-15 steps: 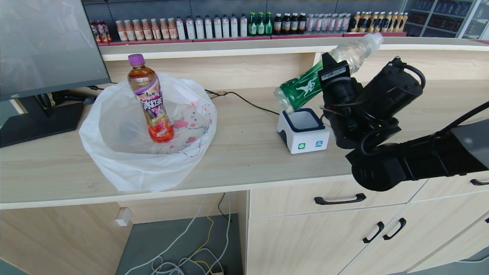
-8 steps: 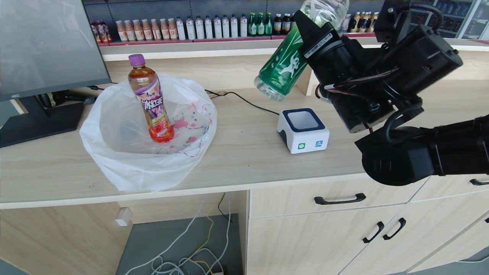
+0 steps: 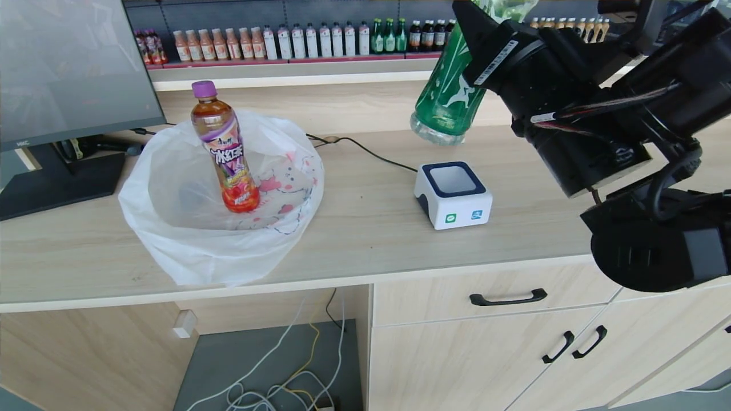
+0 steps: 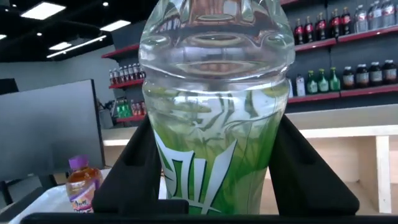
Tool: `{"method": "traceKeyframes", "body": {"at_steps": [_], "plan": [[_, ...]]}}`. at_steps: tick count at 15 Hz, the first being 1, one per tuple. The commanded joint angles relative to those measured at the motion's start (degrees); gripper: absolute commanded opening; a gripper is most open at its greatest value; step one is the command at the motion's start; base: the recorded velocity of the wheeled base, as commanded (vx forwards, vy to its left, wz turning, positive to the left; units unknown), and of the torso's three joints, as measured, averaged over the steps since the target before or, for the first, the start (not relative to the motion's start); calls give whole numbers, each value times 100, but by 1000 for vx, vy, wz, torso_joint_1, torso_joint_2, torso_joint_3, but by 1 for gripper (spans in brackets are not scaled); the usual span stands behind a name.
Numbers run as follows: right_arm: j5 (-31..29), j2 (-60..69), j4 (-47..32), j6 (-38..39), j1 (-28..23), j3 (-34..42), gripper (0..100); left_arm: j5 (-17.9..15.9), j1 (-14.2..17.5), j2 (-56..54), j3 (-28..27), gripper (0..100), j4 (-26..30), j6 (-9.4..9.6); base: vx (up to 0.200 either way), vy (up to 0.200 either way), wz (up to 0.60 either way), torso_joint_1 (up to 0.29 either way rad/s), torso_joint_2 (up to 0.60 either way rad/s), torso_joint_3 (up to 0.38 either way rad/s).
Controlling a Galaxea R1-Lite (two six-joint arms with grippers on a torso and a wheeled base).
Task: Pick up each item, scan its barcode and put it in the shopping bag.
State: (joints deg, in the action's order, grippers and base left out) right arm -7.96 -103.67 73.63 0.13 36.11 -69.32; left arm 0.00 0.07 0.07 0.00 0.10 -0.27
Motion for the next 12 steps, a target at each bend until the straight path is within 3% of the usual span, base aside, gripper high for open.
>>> {"method": "traceKeyframes", "body": {"at_steps": [1,5,10,12], "plan": [[-4,400,108,-435,-25,788,0,0,1,1,0,100,-1,-8,0,0,0,0,0,0],[14,506,266,-664,-51,1649,0,0,1,1,0,100,-1,0,0,0,0,0,0,0],[-4,426,600,-646,-227,1922,0,0,1,1,0,100,-1,-8,0,0,0,0,0,0],[5,409,591,-646,-324,1878,0,0,1,1,0,100,-1,-17,0,200,0,-2,2,-5]]}}
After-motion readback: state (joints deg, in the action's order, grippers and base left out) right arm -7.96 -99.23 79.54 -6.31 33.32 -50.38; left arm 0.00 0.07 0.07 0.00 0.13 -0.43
